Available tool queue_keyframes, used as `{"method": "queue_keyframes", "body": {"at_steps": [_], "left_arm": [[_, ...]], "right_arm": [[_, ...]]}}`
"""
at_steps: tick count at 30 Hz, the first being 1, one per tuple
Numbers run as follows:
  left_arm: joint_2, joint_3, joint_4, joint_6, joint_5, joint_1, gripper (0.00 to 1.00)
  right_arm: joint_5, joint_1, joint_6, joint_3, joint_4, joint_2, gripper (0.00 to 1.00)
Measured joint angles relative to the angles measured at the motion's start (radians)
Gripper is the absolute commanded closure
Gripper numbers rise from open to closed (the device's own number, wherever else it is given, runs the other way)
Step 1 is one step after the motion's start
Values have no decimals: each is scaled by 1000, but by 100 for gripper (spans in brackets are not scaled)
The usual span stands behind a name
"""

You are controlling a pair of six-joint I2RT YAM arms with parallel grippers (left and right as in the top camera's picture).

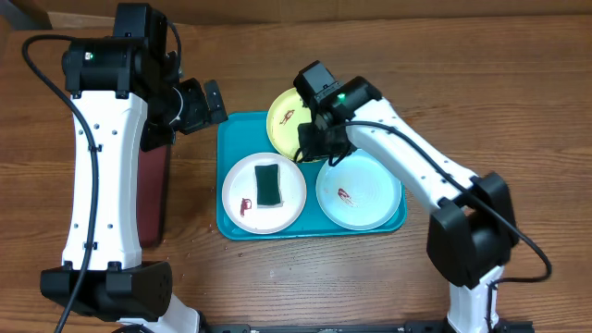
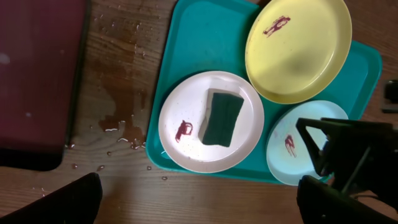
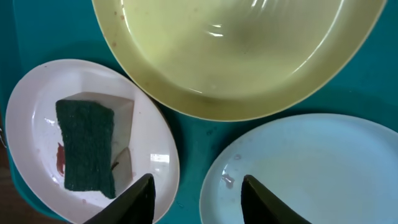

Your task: Clean dirty plates on tray and stack at the side

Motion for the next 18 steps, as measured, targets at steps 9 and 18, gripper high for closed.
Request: {"method": "queue_keyframes", "body": {"at_steps": [9,18], "left_arm": [[0,0,2,0,0,0,0],[2,0,1,0,0,0,0]], "right_arm": [[-16,33,-12,-29,65,24,58],[-35,61,-15,-214,262,32,59]]}}
